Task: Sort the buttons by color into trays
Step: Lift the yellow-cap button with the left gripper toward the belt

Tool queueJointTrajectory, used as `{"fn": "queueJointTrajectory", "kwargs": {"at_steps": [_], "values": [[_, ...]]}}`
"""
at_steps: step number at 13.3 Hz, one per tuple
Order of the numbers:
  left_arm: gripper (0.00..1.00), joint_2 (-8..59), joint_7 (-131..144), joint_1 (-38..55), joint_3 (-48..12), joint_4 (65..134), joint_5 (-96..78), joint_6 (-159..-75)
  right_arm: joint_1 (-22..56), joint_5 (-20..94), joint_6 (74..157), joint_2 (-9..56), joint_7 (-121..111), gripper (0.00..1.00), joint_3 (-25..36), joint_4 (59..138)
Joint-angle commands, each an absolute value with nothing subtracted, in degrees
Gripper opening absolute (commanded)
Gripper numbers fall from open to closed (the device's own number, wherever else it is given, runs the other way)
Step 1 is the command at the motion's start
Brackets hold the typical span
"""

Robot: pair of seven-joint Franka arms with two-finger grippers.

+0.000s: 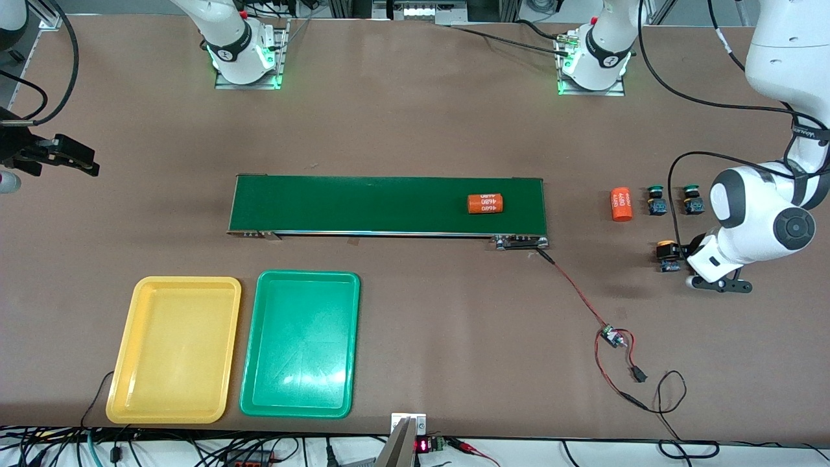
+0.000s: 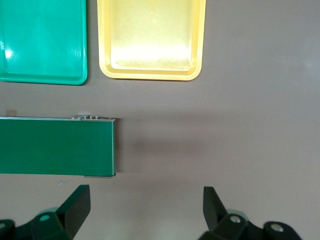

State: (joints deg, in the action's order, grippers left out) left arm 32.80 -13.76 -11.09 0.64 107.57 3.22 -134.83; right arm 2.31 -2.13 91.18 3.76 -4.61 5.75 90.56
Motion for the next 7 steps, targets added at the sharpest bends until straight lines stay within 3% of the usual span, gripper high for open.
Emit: {"fn": "queueJointTrajectory", "kwargs": {"at_steps": [1,5,7], "values": [[1.00,33.5,-13.6,-11.3,0.4,108.1,3.3,-137.6,2.1,-1.8,90.2,3.4,-4.0,1.00,5.5,90.1],[0.99,33.2,-13.6,-11.4,0.4,112.0,3.3,-143.5,2.0,-1.8,90.1,3.4,-4.0,1.00,5.7,90.1],[0.89,32.6,-13.6,-11.4,0.4,114.8,3.3,-147.2,2.1,-1.8,90.1,3.4,-4.0,1.00,5.7,90.1]]}}
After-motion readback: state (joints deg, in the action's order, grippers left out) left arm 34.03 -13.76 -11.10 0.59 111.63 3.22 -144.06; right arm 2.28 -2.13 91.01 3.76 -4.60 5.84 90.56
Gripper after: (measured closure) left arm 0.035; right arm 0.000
